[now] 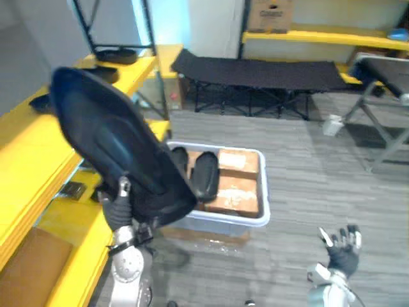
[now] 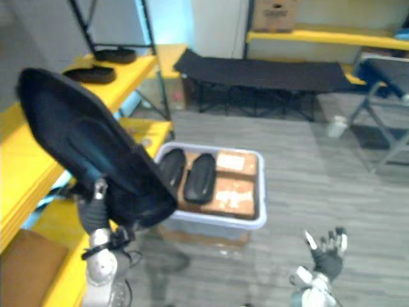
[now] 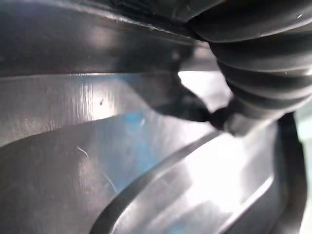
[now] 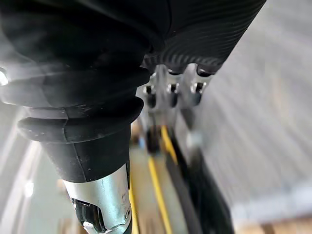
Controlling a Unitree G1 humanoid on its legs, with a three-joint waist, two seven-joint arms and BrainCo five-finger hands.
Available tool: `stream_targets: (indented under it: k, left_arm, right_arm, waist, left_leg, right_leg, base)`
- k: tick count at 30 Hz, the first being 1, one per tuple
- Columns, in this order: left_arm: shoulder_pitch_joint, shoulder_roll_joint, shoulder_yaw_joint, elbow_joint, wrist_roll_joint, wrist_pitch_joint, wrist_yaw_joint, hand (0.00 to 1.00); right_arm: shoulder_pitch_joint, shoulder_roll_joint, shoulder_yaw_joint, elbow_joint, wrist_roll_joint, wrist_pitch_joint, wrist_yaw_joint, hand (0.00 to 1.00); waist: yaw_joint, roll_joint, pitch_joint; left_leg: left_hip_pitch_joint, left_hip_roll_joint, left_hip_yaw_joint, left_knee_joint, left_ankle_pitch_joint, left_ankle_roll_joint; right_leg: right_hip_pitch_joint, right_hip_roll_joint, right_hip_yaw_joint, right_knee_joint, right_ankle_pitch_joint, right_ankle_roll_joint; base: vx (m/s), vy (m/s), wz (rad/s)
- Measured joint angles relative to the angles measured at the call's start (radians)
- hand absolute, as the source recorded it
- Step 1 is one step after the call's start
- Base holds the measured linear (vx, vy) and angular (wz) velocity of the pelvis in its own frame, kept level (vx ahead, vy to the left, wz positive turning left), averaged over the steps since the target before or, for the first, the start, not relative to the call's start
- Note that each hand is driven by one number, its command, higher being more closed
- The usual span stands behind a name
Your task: Walk over and take plastic housings, then place them on the shelf
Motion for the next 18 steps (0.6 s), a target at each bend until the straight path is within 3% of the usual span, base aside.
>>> stream_targets:
  k: [2, 4, 8, 10, 15, 18]
  left_arm:
    - [0.005, -0.003, 0.070, -0.051, 0.033, 0.007, 0.045, 1.00]
    - [0.053, -0.025, 0.193, -0.120, 0.058, 0.014, 0.084, 1.00]
    - [0.119, -0.061, 0.320, -0.148, 0.061, 0.014, 0.100, 1.00]
    - [0.156, -0.092, 0.387, -0.148, 0.056, 0.013, 0.097, 1.00]
    - [0.223, -0.147, 0.464, -0.148, -0.045, -0.018, 0.031, 1.00]
    - [0.242, -0.156, 0.482, -0.148, -0.060, -0.032, 0.019, 1.00]
  right_arm:
    - [-0.061, -0.016, 0.049, 0.000, -0.001, 0.012, 0.021, 0.00]
    - [-0.163, -0.041, 0.120, 0.006, -0.016, 0.027, 0.031, 0.00]
    - [-0.258, -0.054, 0.199, 0.045, -0.038, 0.033, 0.038, 0.00]
    - [-0.315, -0.055, 0.267, 0.096, -0.069, 0.048, 0.044, 0.00]
    - [-0.393, -0.044, 0.430, 0.157, -0.111, 0.060, 0.054, 0.00]
    - [-0.414, -0.041, 0.475, 0.161, -0.117, 0.060, 0.063, 0.00]
  waist:
    - [0.031, 0.003, 0.008]
    - [0.082, 0.003, 0.029]
    - [0.153, -0.009, 0.036]
    - [0.204, -0.020, 0.047]
    - [0.269, -0.043, 0.053]
    - [0.272, -0.046, 0.052]
  left_leg:
    - [-0.019, -0.013, -0.059, 0.001, 0.010, 0.007]
    - [-0.023, -0.040, -0.139, 0.001, 0.018, 0.015]
    - [-0.051, -0.068, -0.238, 0.005, 0.030, 0.024]
    - [-0.053, -0.085, -0.295, 0.005, 0.036, 0.029]
    - [-0.055, -0.106, -0.353, 0.005, 0.038, 0.036]
    - [-0.050, -0.106, -0.344, 0.005, 0.029, 0.041]
  right_leg:
    - [0.019, -0.009, -0.063, 0.001, -0.003, 0.004]
    - [0.071, -0.023, -0.152, 0.002, -0.012, 0.016]
    - [0.107, -0.034, -0.257, 0.007, -0.016, 0.021]
    - [0.138, -0.040, -0.317, 0.022, -0.017, 0.018]
    - [0.154, -0.058, -0.362, 0.068, -0.028, -0.001]
    - [0.149, -0.065, -0.357, 0.083, -0.043, -0.024]
  base:
    - [0.02, 0.013, 0.89]
    - [0.04, 0.023, 1.02]
    - [0.02, 0.031, 0.91]
    - [-0.01, 0.034, 0.81]
    - [0.00, 0.021, 0.43]
    - [0.00, 0.006, -0.09]
